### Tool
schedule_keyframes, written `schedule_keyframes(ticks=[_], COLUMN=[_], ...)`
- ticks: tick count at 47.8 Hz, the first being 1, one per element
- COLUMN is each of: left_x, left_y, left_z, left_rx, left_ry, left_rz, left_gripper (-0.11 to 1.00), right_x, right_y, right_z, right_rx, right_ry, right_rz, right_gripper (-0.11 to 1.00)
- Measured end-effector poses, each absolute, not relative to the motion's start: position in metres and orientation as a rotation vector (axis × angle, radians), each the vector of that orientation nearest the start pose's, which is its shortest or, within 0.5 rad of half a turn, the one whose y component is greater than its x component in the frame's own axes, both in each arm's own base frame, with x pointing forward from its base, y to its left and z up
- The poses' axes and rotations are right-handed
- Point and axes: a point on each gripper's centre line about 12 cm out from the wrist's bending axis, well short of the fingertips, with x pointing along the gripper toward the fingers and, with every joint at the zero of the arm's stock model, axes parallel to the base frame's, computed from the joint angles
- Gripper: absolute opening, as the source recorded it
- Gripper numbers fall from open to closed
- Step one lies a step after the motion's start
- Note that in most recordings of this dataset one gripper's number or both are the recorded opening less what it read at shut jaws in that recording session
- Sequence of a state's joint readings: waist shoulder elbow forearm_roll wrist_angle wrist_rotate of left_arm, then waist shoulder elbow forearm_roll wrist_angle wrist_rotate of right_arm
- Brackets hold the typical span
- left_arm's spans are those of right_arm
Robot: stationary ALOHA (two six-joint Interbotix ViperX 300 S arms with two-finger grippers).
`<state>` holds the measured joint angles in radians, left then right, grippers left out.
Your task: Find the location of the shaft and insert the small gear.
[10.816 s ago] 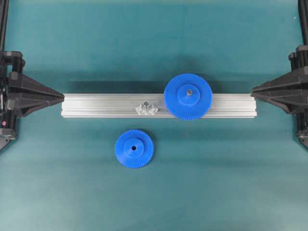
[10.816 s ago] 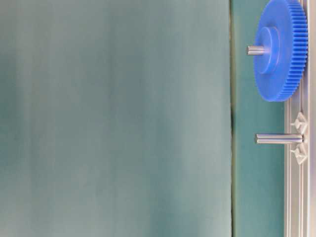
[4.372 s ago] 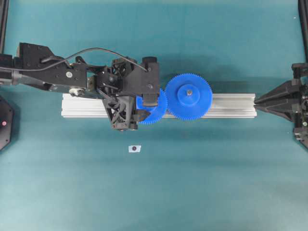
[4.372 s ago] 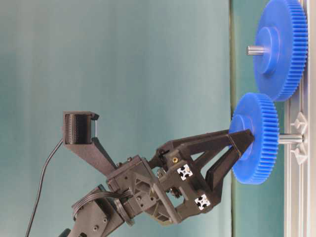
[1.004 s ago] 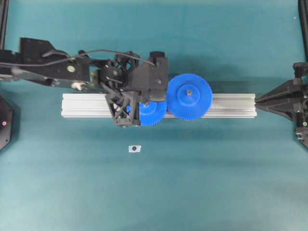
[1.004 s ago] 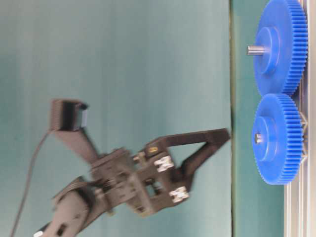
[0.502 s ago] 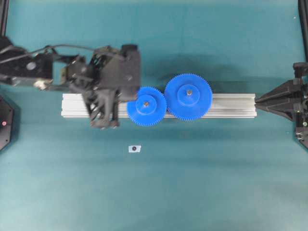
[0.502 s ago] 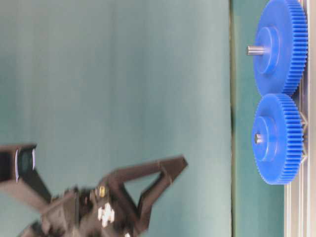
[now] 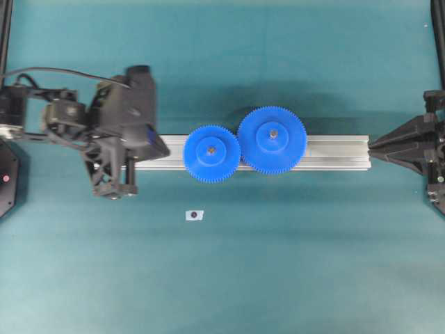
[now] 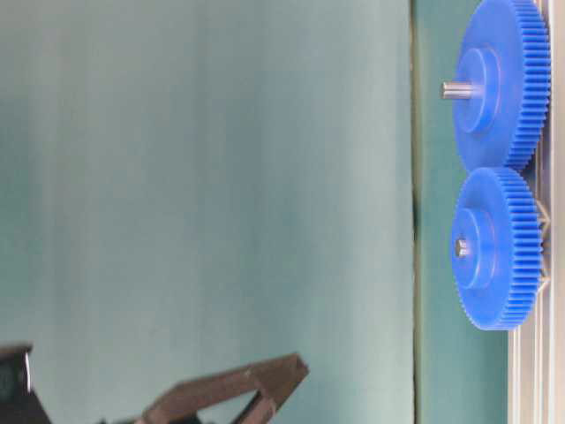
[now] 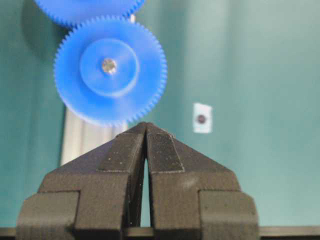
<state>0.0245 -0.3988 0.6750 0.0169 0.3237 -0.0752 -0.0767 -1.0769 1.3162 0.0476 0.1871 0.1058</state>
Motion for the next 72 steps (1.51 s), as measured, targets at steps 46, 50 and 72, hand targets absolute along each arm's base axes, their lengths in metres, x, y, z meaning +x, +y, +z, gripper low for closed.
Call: schedule_keyframes(ticks=[46,50,72], left_x=[0.249,0.247,0.244], left_y=[0.001,0.001,0.001], left_z=[0.287,0.285,0.282], left_rx=[-0.091,-0.091,-0.091], left_ry=[0.358,0.358,0.365], left_rz=[0.021,0.021,0.021], left_gripper=[0.01,0.01,0.01], right_x=[0.162,0.162,0.158], right_y=[-0.011,-0.011,-0.011], right_z=[0.205,0.205,0.206], right_rx=[0.168,0.168,0.167], right_ry=[0.403,0.403,0.377], right_rz=[-0.098,-0.098,-0.096], right_gripper=[0.2,0.2,0.2])
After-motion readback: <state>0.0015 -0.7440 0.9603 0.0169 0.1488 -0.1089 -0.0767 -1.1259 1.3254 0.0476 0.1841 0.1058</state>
